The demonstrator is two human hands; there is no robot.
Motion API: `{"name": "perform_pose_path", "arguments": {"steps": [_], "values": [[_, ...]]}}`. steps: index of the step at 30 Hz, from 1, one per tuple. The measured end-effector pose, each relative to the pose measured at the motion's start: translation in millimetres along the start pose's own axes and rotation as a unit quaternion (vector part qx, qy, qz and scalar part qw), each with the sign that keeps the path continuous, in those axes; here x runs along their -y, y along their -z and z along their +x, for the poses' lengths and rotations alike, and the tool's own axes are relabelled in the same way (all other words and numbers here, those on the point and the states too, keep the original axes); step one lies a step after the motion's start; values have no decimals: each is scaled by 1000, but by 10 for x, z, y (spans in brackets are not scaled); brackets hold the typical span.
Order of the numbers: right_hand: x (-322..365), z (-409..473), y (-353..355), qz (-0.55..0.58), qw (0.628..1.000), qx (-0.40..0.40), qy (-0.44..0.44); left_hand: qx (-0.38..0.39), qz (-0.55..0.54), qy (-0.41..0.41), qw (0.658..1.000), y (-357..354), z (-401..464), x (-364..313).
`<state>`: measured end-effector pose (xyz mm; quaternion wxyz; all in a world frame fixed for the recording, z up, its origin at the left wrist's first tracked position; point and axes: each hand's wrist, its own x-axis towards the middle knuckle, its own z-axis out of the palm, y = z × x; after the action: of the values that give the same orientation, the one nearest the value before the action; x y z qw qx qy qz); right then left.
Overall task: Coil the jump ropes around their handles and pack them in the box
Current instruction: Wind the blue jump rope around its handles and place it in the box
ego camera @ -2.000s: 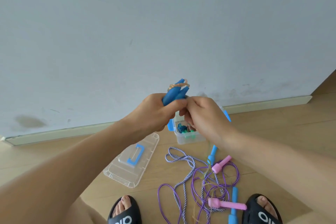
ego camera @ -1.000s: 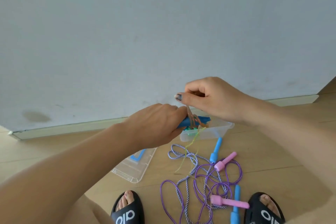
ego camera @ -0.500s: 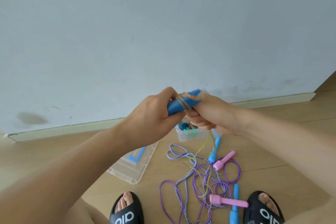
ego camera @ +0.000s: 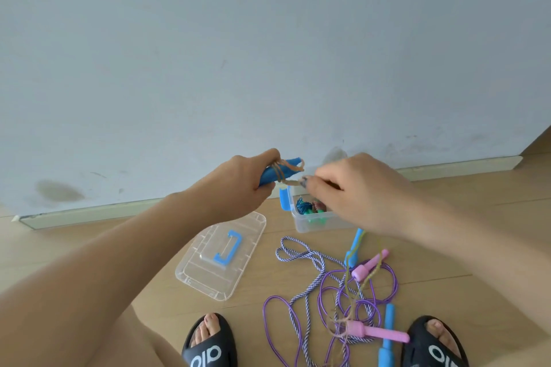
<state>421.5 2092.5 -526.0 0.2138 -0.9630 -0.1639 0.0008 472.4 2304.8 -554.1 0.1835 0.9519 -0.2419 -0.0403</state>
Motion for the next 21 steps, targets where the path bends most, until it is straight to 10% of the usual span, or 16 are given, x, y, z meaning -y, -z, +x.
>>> {"name": "perform_pose_path", "arguments": {"steps": [12, 21], "values": [[32, 209, 182, 117, 987, -37, 101, 25, 118, -183, 976, 4, -87, -274], [-38, 317, 1, 374, 925, 66, 2, -69, -30, -233, 970, -30, -152, -319]]}}
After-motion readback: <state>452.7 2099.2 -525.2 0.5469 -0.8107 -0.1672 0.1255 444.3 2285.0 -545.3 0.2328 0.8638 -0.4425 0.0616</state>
